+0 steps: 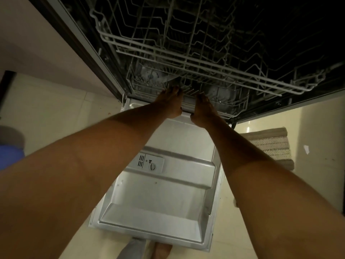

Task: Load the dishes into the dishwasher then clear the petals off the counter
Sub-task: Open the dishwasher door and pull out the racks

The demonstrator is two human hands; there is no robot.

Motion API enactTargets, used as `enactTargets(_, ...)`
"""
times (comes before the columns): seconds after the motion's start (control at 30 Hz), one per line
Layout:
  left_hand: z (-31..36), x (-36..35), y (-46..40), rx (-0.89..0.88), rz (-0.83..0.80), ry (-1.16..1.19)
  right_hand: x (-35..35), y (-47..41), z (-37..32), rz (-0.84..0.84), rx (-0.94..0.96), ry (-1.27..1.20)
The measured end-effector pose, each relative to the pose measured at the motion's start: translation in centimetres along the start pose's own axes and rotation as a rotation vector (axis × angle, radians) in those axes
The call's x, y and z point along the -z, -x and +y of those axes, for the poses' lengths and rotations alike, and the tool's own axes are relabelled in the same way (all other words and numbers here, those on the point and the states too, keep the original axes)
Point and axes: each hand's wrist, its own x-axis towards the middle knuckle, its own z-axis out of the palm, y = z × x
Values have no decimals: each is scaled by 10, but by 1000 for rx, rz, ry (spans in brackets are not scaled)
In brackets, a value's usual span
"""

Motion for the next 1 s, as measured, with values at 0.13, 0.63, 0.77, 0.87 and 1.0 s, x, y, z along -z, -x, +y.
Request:
enactTargets(0.13,-5,-5,1,-21,-10,32,4,6,-1,89,-6,-28)
enactTargets(0.63,2,-25,58,-11,-180,7,-19,61,-8,-11,-54,-11)
enactTargets(0.77,6,-30,78,16,-204,33,-24,78,-10,-41,-36,10)
enactTargets(0.87,8,-38,94,28,-194,67,-31,94,-15,-66,-33,5)
enactTargets(1.0,7,-53,116,4,-193,64,-40,117,-20,-90,-72,-48)
